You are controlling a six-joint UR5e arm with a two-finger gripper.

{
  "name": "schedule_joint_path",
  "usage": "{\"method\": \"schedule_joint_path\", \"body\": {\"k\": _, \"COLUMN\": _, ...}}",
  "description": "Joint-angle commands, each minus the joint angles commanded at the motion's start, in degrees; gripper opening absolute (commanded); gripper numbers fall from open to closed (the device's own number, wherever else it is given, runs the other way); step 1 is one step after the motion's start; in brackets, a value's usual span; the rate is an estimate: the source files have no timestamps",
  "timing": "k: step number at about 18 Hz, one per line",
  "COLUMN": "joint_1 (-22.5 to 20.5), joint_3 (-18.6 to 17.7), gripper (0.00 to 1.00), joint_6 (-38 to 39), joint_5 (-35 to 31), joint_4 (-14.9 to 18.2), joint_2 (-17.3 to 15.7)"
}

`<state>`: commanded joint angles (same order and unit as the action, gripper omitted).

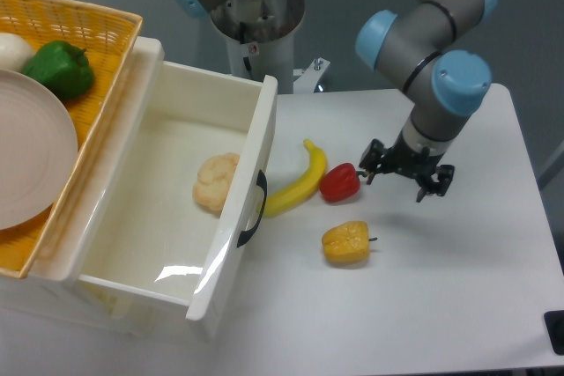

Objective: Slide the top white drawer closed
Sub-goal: 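Move the open gripper down toward the front of the open white drawer, then bring the gripper against the drawer front beside its black handle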

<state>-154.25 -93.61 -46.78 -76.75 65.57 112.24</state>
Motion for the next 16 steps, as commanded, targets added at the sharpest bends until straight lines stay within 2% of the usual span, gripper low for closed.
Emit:
{"method": "schedule_joint_path", "body": {"k": 3, "joint_1": 1.4, "joint_3": 1.5, "gripper": 0.33, "joint_6": 4.6, "joint_5": 4.0, "joint_4": 0.0, "joint_2": 0.0}}
{"method": "schedule_joint_path", "body": {"k": 4, "joint_1": 2.1, "joint_3": 2.4, "gripper": 0.24, "joint_6": 6.9, "joint_5": 4.1, "joint_4": 0.1, "joint_2": 0.0}}
{"method": "schedule_joint_path", "body": {"k": 6, "joint_1": 3.6, "joint_3": 3.5, "gripper": 0.12, "joint_6": 9.4, "joint_5": 4.9, "joint_4": 0.2, "joint_2": 0.0}}
{"method": "schedule_joint_path", "body": {"k": 8, "joint_1": 4.9, "joint_3": 3.7, "gripper": 0.10, "joint_6": 9.5, "joint_5": 6.1, "joint_4": 0.7, "joint_2": 0.1}}
{"method": "schedule_joint_path", "body": {"k": 9, "joint_1": 5.9, "joint_3": 3.8, "gripper": 0.10, "joint_6": 9.6, "joint_5": 6.2, "joint_4": 2.3, "joint_2": 0.0}}
{"method": "schedule_joint_path", "body": {"k": 11, "joint_1": 7.0, "joint_3": 4.9, "gripper": 0.09, "joint_6": 9.5, "joint_5": 7.1, "joint_4": 7.6, "joint_2": -0.2}}
{"method": "schedule_joint_path", "body": {"k": 13, "joint_1": 7.3, "joint_3": 6.0, "gripper": 0.09, "joint_6": 9.4, "joint_5": 10.5, "joint_4": 11.4, "joint_2": -0.1}}
{"method": "schedule_joint_path", "body": {"k": 16, "joint_1": 7.4, "joint_3": 6.3, "gripper": 0.09, "joint_6": 9.4, "joint_5": 16.2, "joint_4": 12.7, "joint_2": -0.1}}
